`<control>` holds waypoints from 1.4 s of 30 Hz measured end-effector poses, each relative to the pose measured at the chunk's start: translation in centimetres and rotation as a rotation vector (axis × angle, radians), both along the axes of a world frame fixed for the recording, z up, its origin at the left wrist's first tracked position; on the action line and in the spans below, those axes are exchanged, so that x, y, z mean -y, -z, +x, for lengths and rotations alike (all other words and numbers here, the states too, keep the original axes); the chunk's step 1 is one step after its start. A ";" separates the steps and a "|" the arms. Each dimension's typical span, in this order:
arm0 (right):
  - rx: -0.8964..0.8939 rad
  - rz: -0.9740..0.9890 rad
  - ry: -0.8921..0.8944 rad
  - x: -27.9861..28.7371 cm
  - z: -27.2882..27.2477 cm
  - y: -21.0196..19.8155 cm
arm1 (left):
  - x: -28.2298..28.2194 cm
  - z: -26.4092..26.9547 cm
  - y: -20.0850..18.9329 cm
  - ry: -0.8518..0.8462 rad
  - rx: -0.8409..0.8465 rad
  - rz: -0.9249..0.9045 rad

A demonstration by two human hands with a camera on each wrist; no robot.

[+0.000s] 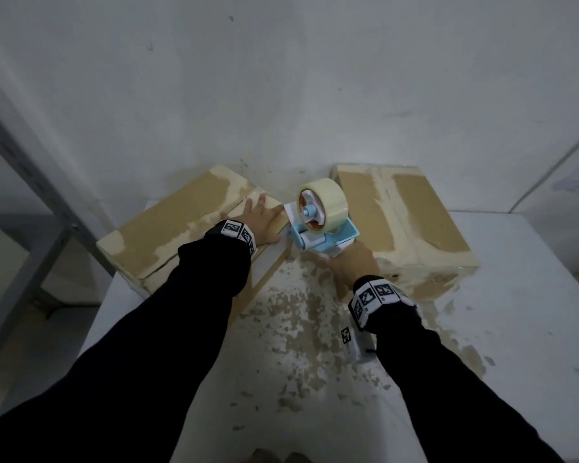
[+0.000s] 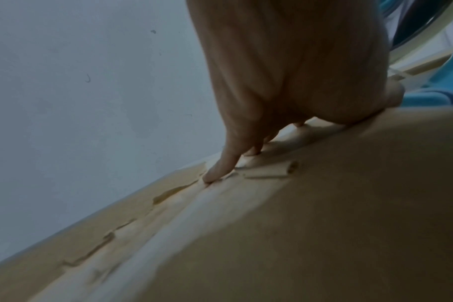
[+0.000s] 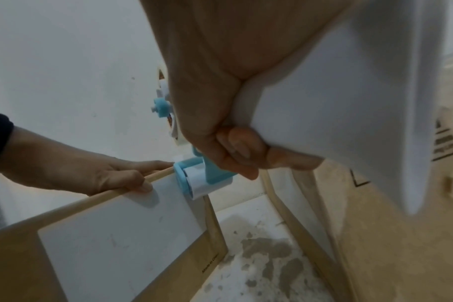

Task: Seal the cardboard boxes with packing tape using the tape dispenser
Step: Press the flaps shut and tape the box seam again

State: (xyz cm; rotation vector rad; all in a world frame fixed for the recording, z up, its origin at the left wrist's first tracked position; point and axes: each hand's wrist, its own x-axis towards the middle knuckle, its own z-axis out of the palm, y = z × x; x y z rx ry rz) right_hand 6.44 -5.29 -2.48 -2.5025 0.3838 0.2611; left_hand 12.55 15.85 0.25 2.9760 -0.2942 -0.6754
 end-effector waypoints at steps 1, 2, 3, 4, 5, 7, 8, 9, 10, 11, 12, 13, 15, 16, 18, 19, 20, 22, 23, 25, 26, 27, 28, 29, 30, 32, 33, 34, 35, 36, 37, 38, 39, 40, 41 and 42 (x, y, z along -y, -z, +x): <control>0.003 0.001 0.000 0.0 -0.2 -0.1 | 0.0 0.0 0.0 -0.013 0.002 -0.005; 0.010 -0.001 -0.006 0.1 -0.1 0.0 | 0.1 0.0 -0.1 -0.022 0.001 -0.009; 0.010 -0.005 -0.006 0.1 -0.3 -0.1 | 0.2 -0.1 -0.1 -0.025 0.002 -0.004; 0.014 -0.006 -0.001 0.2 -0.2 0.0 | 0.3 -0.3 -0.2 -0.025 0.006 0.004; 0.013 -0.002 0.002 0.2 -0.4 -0.1 | 0.3 -0.4 -0.3 -0.027 0.007 0.009; 0.009 0.003 -0.003 0.2 -0.5 -0.2 | 0.4 -0.7 -0.6 -0.040 0.008 0.012; 0.005 0.000 -0.012 0.2 -0.5 -0.3 | 0.4 -0.7 -0.6 -0.040 0.008 0.012; 0.000 -0.006 -0.024 0.3 -0.6 -0.4 | 0.4 -0.8 -0.7 -0.039 0.001 0.011; -0.002 -0.023 -0.042 0.3 -0.6 -0.6 | 0.4 -0.7 -0.8 -0.034 -0.006 0.008; -0.007 -0.040 -0.061 0.3 -0.6 -0.6 | 0.3 -0.7 -0.8 -0.033 -0.010 0.006; -0.009 -0.048 -0.074 0.3 -0.6 -0.7 | 0.3 -0.7 -0.8 -0.030 -0.011 0.007; -0.003 -0.053 -0.081 0.3 -0.7 -1.0 | 0.3 -0.6 -0.8 -0.029 -0.006 0.007; 0.006 -0.087 -0.097 0.2 -0.9 -1.2 | 0.3 -0.9 -0.9 -0.033 0.002 0.006; 0.005 -0.102 -0.103 0.2 -0.9 -1.3 | 0.3 -0.9 -0.9 -0.033 0.009 0.003; 0.012 -0.117 -0.102 0.2 -1.0 -1.4 | 0.3 -0.8 -0.9 -0.036 0.005 -0.017; 0.017 -0.121 -0.094 0.1 -1.2 -1.7 | 0.2 -0.7 -0.9 -0.041 0.002 -0.025; 0.022 -0.122 -0.087 0.0 -1.4 -1.8 | 0.1 -0.7 -0.9 -0.042 0.004 -0.030; 0.029 -0.119 -0.080 -0.2 -1.9 -2.4 | 0.0 -0.9 -0.9 -0.029 0.006 -0.023; 0.039 -0.114 -0.083 -0.4 -2.0 -2.9 | 0.0 -1.0 -0.9 -0.025 0.007 -0.020; 0.063 -0.138 -0.067 -0.4 -1.9 -3.0 | -0.1 -1.0 -0.7 -0.025 0.011 -0.031; 0.034 -0.193 -0.069 -0.3 -2.2 -2.8 | -0.4 -1.1 -0.6 -0.029 0.021 -0.041; -0.001 -0.291 -0.109 0.2 -2.5 -1.9 | -0.8 -1.1 -0.6 -0.049 0.032 -0.058; -0.060 -0.386 -0.148 0.7 -3.4 -1.1 | -1.3 -1.2 -0.7 -0.071 0.037 -0.080; -0.118 -0.429 -0.158 1.5 -4.1 0.6 | -1.9 -1.2 -0.4 -0.082 0.040 -0.096; -0.147 -0.420 -0.156 2.0 -4.3 1.5 | -2.8 -0.9 -0.2 -0.091 0.059 -0.103; -0.160 -0.406 -0.175 2.8 -4.2 1.8 | -3.9 -1.0 -0.1 -0.104 0.045 -0.115; -0.180 -0.381 -0.167 2.8 -4.0 1.6 | -4.2 -1.1 -0.1 -0.107 0.030 -0.119; -0.179 -0.349 -0.146 2.4 -3.7 1.0 | -4.5 -1.1 0.0 -0.103 0.027 -0.133; -0.174 -0.311 -0.142 2.2 -3.4 0.5 | -4.7 -1.2 0.1 -0.088 0.021 -0.154; -0.172 -0.281 -0.131 1.8 -3.4 0.0 | -4.8 -1.3 -0.3 -0.065 0.023 -0.189; -0.148 -0.257 -0.121 1.7 -3.1 0.1 | -5.2 -1.3 -0.5 -0.056 0.041 -0.231; -0.142 -0.235 -0.109 1.6 -3.0 0.0 | -5.6 -1.3 -0.9 -0.065 0.074 -0.289; -0.134 -0.215 -0.101 1.6 -3.0 0.2 | -6.2 -1.5 -1.3 -0.091 0.116 -0.355; -0.136 -0.185 -0.082 1.4 -2.9 0.2 | -7.2 -1.4 -1.7 -0.130 0.174 -0.436; -0.122 -0.146 -0.059 1.3 -2.9 0.3 | -8.4 -1.3 -2.1 -0.185 0.244 -0.502; -0.111 -0.091 -0.026 1.0 -2.9 0.1 | -9.8 -1.2 -2.5 -0.246 0.318 -0.539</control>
